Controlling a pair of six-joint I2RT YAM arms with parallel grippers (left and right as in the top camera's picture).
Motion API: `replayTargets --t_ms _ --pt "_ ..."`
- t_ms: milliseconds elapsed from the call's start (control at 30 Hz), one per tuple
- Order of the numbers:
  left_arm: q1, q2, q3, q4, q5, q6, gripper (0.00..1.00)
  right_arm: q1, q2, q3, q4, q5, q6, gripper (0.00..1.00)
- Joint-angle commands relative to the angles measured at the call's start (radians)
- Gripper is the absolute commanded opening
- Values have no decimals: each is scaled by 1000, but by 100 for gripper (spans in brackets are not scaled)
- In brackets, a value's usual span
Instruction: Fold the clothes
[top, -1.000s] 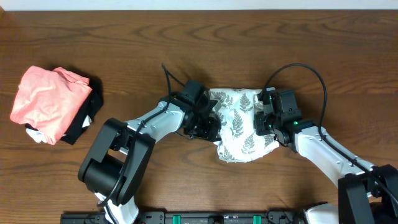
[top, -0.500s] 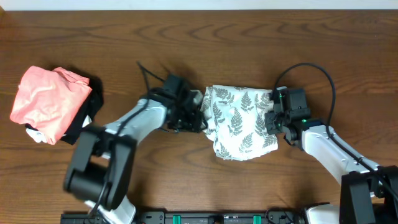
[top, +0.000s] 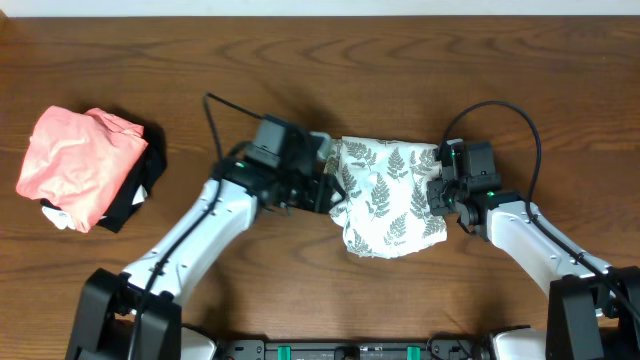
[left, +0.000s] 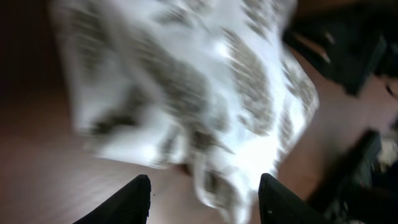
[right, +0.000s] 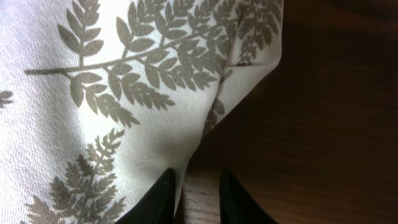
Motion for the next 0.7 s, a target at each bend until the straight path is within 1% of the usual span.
replayTargets --t_ms 0,133,300,467,533,567,600,633,667 --pt "-61 -2 -3 5 37 -8 56 -5 9 -3 2 -2 -18 23" --pt "-97 20 -3 10 -34 -16 56 -4 9 -3 -11 -2 -18 23" --pt "-97 75 -3 30 -68 -19 56 -4 9 -3 -29 -5 -18 23" --pt "-97 154 -3 82 -68 -44 56 -4 9 -3 -32 -5 -18 23" --pt "-97 179 -3 113 -40 -46 55 -4 9 -3 -31 -5 -18 23" --pt "-97 183 -3 124 -27 -46 52 -4 9 -3 -31 -5 -18 23" --pt "-97 183 -3 137 -16 -46 46 -4 9 -3 -31 -5 -18 23" --pt "-95 180 -2 147 -13 -46 36 -4 9 -3 -32 -5 -18 23" --pt "-91 172 1 149 -13 -46 22 -4 9 -3 -32 -5 -18 22"
